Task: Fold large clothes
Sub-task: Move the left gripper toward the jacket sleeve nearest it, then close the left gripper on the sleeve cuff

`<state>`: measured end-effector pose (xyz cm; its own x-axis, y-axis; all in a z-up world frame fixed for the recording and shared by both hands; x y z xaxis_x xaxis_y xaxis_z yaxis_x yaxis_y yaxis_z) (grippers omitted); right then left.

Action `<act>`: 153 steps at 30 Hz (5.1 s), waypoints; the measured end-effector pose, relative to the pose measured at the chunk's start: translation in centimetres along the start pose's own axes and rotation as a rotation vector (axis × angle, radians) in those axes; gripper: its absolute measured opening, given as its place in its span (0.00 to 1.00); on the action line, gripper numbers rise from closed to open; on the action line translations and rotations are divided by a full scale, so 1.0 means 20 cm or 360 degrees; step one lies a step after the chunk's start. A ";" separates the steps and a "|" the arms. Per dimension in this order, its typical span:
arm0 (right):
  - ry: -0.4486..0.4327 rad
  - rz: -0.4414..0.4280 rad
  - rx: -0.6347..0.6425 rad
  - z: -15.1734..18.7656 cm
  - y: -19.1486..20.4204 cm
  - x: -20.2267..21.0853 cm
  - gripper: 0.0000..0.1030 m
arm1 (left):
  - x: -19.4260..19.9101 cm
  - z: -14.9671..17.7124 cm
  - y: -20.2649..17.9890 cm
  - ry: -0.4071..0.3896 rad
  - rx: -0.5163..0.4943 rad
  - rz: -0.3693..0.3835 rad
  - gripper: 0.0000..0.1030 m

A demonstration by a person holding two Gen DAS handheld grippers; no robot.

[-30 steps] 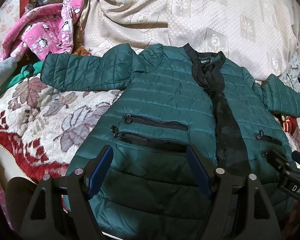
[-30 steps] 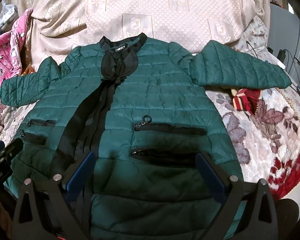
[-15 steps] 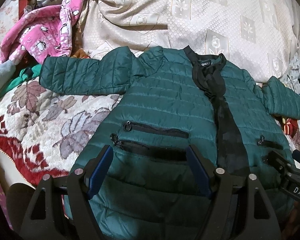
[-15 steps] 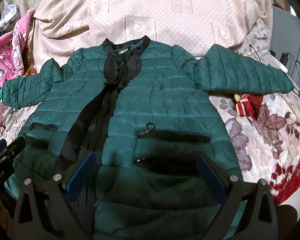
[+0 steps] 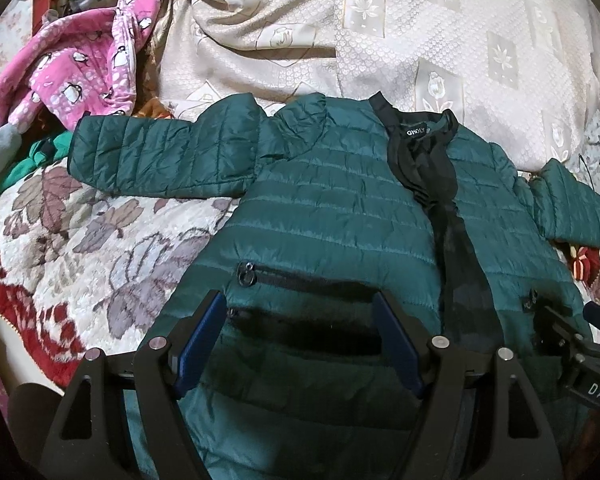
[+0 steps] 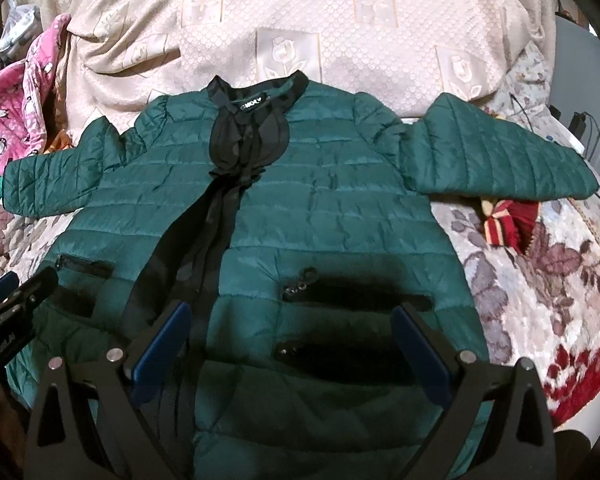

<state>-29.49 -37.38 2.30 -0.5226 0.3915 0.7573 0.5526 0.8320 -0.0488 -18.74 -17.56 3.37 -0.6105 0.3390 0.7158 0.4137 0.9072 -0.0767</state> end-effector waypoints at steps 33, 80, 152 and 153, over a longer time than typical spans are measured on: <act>0.0067 -0.0051 -0.0002 -0.36 0.11 -0.32 0.99 | -0.32 -0.37 0.05 0.0021 0.0045 -0.0051 0.46; 0.0105 -0.0044 -0.0019 -0.54 0.14 -0.64 0.99 | -0.59 -0.56 0.20 0.0010 0.0002 -0.0122 0.46; 0.0200 -0.0221 0.0015 -0.50 0.27 -0.72 0.99 | -0.62 -0.78 2.13 -0.0221 0.0739 -0.0810 0.46; 0.0200 -0.0217 0.0025 -0.51 0.28 -0.72 0.99 | -0.64 -0.78 2.13 -0.0210 0.0730 -0.0811 0.46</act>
<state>-12.33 -42.36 -2.26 -0.5064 0.2232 0.8329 0.4713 0.8805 0.0506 17.20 12.98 1.79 -0.7417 -0.1559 0.6523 -0.2554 0.9650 -0.0598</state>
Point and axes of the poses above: each gripper's, at about its wrist camera, not at the fingertips, and x roughly against the way its jaws point, y to its left, z to its underside, the point moved 8 cm from there along -x, roughly the way its jaws point, and after that the axes turned 5 degrees about z, right-handed, at the moved point
